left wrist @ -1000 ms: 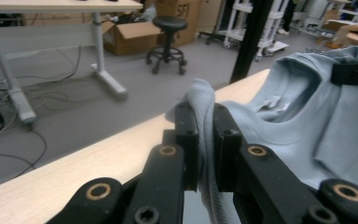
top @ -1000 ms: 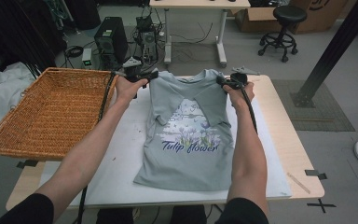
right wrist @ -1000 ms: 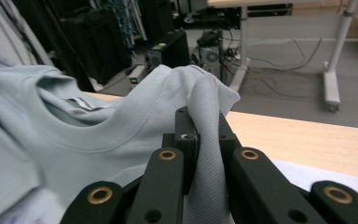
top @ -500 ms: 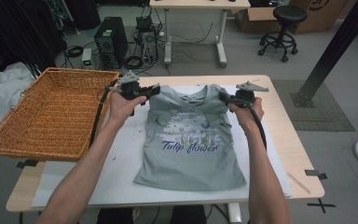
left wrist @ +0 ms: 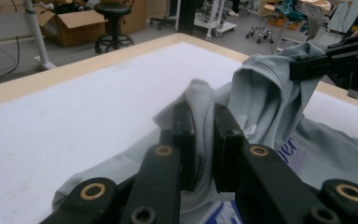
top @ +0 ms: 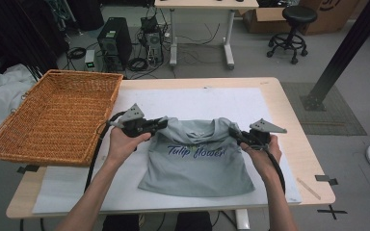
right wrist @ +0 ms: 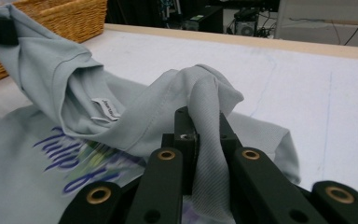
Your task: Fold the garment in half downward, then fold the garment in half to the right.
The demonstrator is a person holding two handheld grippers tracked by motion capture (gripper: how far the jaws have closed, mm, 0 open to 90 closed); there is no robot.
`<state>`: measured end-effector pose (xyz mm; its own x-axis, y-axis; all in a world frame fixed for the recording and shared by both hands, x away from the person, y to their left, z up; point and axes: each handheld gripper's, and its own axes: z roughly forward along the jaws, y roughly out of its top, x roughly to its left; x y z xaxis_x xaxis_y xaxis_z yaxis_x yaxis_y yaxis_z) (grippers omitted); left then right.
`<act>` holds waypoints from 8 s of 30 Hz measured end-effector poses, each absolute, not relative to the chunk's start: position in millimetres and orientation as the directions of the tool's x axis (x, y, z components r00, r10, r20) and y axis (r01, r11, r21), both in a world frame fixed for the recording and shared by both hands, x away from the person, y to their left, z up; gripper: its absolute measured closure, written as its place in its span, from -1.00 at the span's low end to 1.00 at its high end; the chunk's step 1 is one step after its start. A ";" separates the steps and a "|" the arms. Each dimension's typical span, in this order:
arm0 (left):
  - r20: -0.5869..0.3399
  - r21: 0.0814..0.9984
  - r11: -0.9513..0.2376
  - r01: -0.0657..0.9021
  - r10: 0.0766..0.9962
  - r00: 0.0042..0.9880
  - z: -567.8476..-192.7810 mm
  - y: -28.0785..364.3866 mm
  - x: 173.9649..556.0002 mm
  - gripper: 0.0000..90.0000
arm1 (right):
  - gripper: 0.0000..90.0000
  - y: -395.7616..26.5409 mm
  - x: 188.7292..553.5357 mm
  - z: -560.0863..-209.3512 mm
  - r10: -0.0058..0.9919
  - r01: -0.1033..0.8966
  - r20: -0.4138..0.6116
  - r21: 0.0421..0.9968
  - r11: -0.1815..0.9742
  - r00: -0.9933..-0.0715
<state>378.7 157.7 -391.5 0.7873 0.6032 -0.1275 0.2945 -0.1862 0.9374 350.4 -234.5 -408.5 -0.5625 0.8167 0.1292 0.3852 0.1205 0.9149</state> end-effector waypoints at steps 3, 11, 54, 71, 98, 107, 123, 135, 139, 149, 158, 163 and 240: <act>-0.129 0.937 -0.190 0.292 0.587 0.799 -398.3 157.9 363.8 0.82 | 0.88 -235.7 334.2 -414.7 0.807 0.386 0.123 0.912 0.138 -0.578; -0.096 0.945 -0.219 0.243 0.526 0.845 -417.1 161.0 337.1 0.81 | 0.88 -251.6 305.1 -433.2 0.756 0.360 0.151 0.925 0.119 -0.637; -0.151 0.919 -0.296 0.261 0.346 0.926 -467.2 190.6 283.7 0.44 | 0.57 -286.2 247.8 -465.4 0.687 0.377 0.146 0.904 0.199 -0.712; -0.145 0.935 -0.265 0.234 0.318 0.937 -450.6 203.4 277.3 0.25 | 0.41 -313.6 238.3 -456.9 0.790 0.408 0.098 0.890 0.202 -0.605; -0.250 0.952 -0.009 0.305 0.550 0.797 -423.4 197.9 313.9 -0.69 | -0.96 -279.4 290.3 -430.8 0.843 0.415 0.213 0.910 0.013 -0.494; -0.267 0.941 0.021 0.337 0.657 0.705 -410.8 198.6 324.3 -0.86 | -0.99 -265.7 309.2 -426.8 0.865 0.368 0.185 0.930 0.000 -0.467; -0.229 0.949 0.000 0.317 0.688 0.688 -407.4 207.6 319.6 -0.86 | -0.99 -246.6 316.6 -433.5 0.869 0.361 0.170 0.932 0.010 -0.464; -0.236 0.947 0.024 0.320 0.730 0.642 -416.9 202.7 289.1 -0.84 | -0.94 -225.9 334.2 -411.5 0.834 0.320 0.118 0.944 0.073 -0.538; -0.195 0.948 0.000 0.317 0.789 0.583 -423.8 199.9 270.2 -0.80 | -0.93 -205.8 344.0 -401.9 0.809 0.292 0.108 0.953 0.082 -0.578; -0.232 0.922 0.039 0.386 0.853 0.468 -450.8 186.9 239.3 -0.71 | -0.83 -121.1 373.2 -397.4 0.702 0.272 0.123 0.957 0.104 -0.701; -0.245 0.909 0.066 0.412 0.884 0.399 -471.2 188.0 218.7 -0.58 | -0.69 -45.8 397.4 -413.6 0.618 0.273 0.074 0.933 0.235 -0.783; -0.225 0.910 0.044 0.413 0.888 0.402 -472.6 185.5 213.2 -0.56 | -0.55 -20.4 414.2 -425.3 0.573 0.288 0.059 0.903 0.319 -0.818; -0.170 0.939 -0.012 0.344 0.854 0.492 -456.2 155.9 207.7 0.84 | 0.80 -9.6 437.9 -422.3 0.537 0.373 0.113 0.835 0.405 -0.836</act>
